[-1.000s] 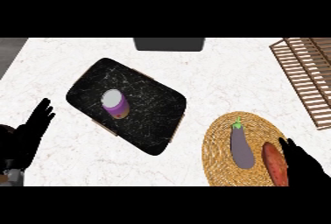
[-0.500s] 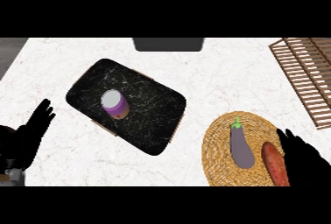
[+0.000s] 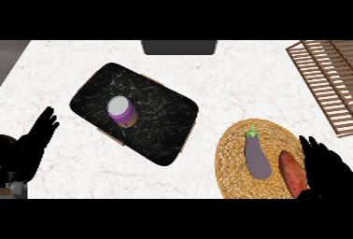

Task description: Pick the sweet potato from the placemat and place it in the tiered shelf

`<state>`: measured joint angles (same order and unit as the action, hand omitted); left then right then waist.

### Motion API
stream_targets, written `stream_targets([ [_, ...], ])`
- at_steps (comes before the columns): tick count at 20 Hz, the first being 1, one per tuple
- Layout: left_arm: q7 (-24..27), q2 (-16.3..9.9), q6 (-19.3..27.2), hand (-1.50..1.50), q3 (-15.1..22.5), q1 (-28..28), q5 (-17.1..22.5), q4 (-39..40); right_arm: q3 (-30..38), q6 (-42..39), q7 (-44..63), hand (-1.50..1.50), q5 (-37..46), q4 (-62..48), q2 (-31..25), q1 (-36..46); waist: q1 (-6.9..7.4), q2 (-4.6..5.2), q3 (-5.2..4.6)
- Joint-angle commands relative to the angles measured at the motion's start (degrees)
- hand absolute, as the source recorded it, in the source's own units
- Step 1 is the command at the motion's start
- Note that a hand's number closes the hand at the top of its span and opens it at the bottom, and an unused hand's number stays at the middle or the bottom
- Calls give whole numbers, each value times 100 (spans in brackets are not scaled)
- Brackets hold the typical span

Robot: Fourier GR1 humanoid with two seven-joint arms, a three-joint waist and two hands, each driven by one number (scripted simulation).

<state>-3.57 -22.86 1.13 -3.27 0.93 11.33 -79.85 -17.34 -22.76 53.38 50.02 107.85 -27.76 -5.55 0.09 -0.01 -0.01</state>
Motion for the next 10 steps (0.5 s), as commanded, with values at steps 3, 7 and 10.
stream_targets([
  [3,-364,165,81,0,-43,-255,-271,-153,260,369,-662,-150,328,-685,128,-127,-20,-1,3],
  [7,144,326,-108,0,-251,-589,-352,676,495,-285,-392,-150,251,-378,308,279,-33,5,-2],
  [10,-330,260,-137,0,-301,-32,-361,-261,770,227,-1057,-150,403,-1289,299,298,5,0,3],
])
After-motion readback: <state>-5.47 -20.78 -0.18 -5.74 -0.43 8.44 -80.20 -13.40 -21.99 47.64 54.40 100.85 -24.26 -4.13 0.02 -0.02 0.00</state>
